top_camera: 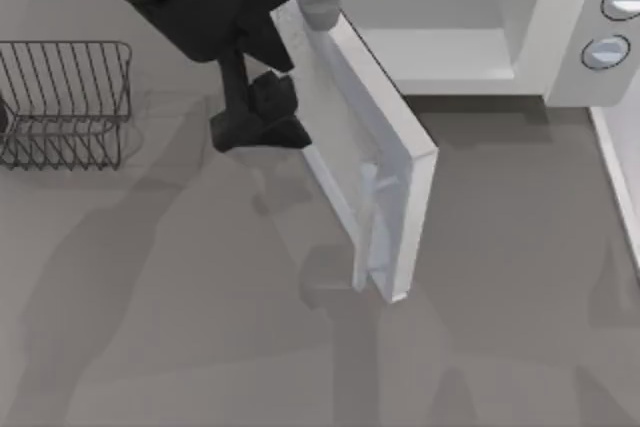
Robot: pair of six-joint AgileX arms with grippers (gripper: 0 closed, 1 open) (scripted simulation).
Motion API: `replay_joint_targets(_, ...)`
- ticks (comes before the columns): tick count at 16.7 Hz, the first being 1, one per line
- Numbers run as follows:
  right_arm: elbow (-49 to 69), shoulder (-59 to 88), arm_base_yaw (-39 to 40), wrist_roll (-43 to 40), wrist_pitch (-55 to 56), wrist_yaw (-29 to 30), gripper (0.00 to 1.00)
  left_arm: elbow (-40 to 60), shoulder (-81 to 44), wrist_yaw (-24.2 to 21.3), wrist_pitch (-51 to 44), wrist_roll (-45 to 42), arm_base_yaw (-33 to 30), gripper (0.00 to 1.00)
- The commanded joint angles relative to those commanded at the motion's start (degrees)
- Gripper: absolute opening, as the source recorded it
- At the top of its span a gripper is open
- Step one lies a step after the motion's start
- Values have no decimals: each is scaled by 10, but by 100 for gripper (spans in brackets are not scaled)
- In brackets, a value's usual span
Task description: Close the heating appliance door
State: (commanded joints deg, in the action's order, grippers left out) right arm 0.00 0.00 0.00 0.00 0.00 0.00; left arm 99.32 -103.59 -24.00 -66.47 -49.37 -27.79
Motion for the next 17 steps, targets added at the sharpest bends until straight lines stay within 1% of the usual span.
replay_joint_targets(9,0,0,0,0,0,0,100,0,0,0,0,0,0,2)
replay_joint_targets(10,0,0,0,0,0,0,100,0,0,0,0,0,0,0)
replay_joint_targets(17,0,0,0,0,0,0,100,0,0,0,0,0,0,0)
